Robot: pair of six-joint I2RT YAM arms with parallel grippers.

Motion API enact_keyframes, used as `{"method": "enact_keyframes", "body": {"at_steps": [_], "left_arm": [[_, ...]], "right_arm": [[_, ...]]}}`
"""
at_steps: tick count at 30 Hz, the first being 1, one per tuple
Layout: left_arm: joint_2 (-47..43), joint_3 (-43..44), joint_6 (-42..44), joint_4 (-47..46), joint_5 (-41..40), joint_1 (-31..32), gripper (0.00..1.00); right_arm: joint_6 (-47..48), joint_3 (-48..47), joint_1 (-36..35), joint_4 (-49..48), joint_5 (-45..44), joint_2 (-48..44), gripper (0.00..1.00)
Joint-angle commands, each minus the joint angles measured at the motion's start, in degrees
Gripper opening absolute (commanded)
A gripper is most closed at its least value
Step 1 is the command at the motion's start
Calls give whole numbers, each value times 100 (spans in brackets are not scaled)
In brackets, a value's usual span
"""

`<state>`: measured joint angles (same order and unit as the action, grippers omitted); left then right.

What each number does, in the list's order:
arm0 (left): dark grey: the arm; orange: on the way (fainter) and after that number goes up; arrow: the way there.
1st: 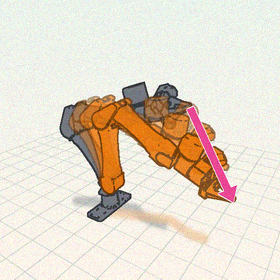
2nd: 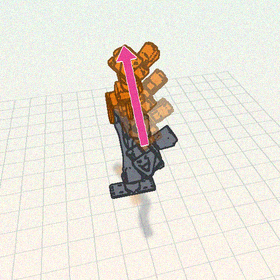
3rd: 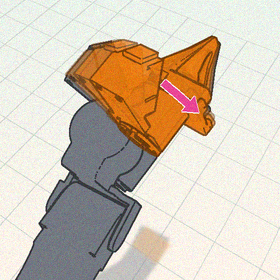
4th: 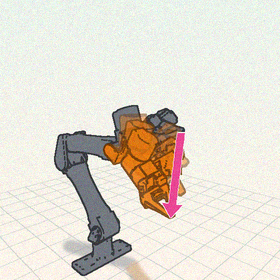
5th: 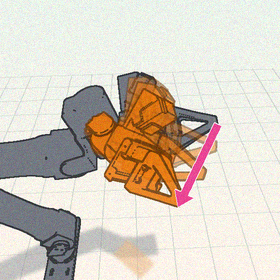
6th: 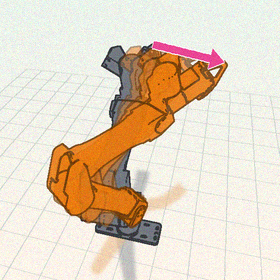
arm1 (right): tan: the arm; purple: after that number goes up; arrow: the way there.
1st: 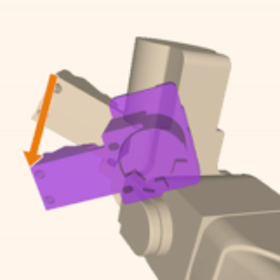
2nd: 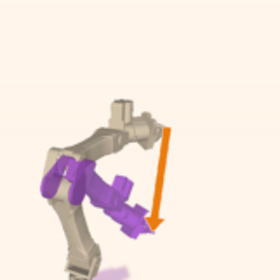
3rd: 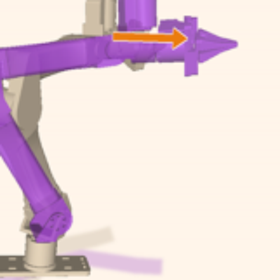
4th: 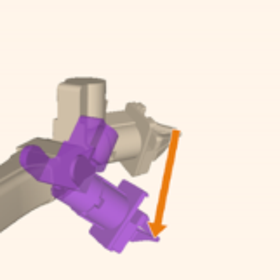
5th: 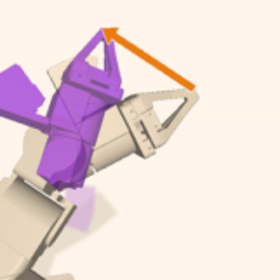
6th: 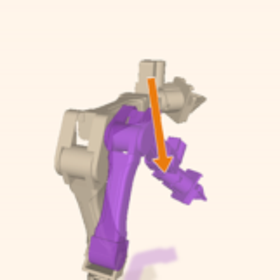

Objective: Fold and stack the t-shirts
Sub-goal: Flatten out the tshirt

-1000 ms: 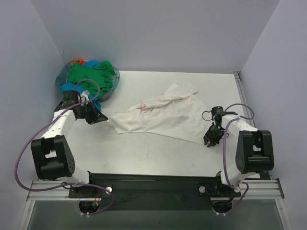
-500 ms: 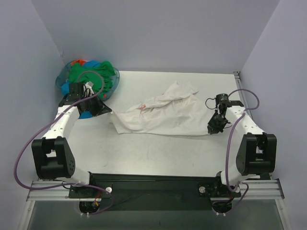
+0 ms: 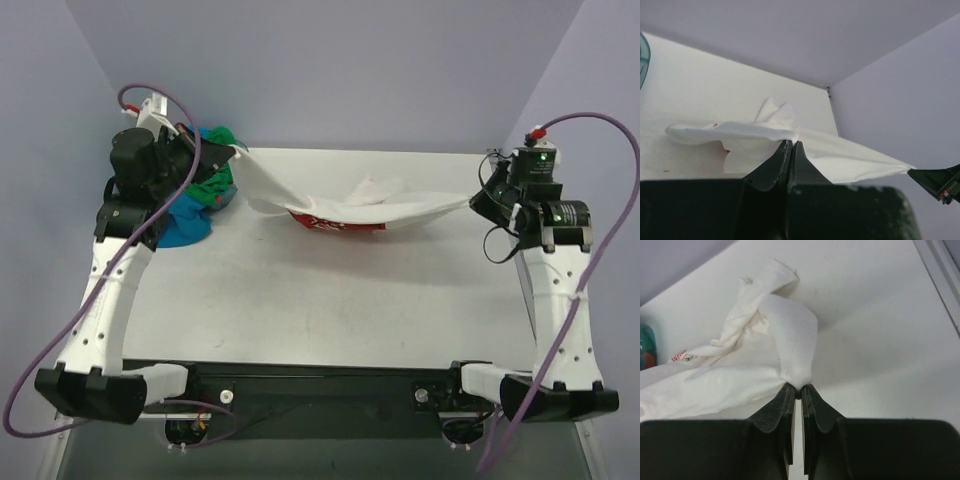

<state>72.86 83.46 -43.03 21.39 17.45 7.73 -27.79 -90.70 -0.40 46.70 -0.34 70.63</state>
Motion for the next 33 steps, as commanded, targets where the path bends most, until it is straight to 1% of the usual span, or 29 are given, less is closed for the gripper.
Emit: {"method": "enact_keyframes", "body": {"at_steps": [1,4,7,8,11,12,14,15,16,18,20,23,24,25,27,29,30,31,32,33], "left_arm": [[-1042,346,-145,-434,-689,185,0],[-1719,407,-119,-364,-927,220,0],[-2213,732,-13,-101,-1129,212,0],[-2302,959,13,-30,-1165,212,0],[-2461,1426,92,356,-1314,203,0],[-2461,1793,127,505,-1349,203,0],[-2356,2164,285,621,-1367,194,0],[-2286,2548,338,795,-1393,194,0],[-2094,2761,460,901,-1394,194,0],[-1908,3017,549,1025,-1333,194,0],[-1679,2940,532,834,-1297,194,0],[-1389,2300,383,377,-1087,194,0],[-1302,2132,330,53,-956,194,0],[-1074,1878,321,-89,-919,194,0],[-757,1762,339,-388,-814,194,0],[-143,1875,444,-591,-691,194,0],[321,1989,470,-635,-595,185,0],[560,2120,514,-653,-550,185,0],[806,2487,523,-697,-524,177,0],[1287,2691,532,-715,-437,150,0]], "right_arm": [[300,-396,23,358,-203,-732,0],[458,-633,23,358,-238,-1260,0],[607,-1019,32,366,-291,-1708,0],[634,-1125,32,358,-309,-1798,0],[740,-1608,23,393,-344,-1992,0],[757,-1905,32,401,-327,-2000,0],[766,-2188,23,428,-213,-1966,0],[766,-2311,32,428,-169,-1922,0],[749,-2486,32,437,-125,-1826,0],[653,-2541,32,410,-116,-1720,0],[617,-2480,23,402,-124,-1509,0],[652,-2024,32,192,-159,-1272,0],[687,-1927,32,138,-255,-1106,0],[696,-1821,32,68,-326,-1017,0],[696,-1443,23,-213,-466,-754,0],[687,-1110,32,-590,-502,-525,0],[679,-1065,23,-696,-546,-254,0],[679,-1047,23,-801,-598,-104,0],[661,-1151,32,-924,-634,89,0],[670,-1248,23,-952,-651,448,0]]}}
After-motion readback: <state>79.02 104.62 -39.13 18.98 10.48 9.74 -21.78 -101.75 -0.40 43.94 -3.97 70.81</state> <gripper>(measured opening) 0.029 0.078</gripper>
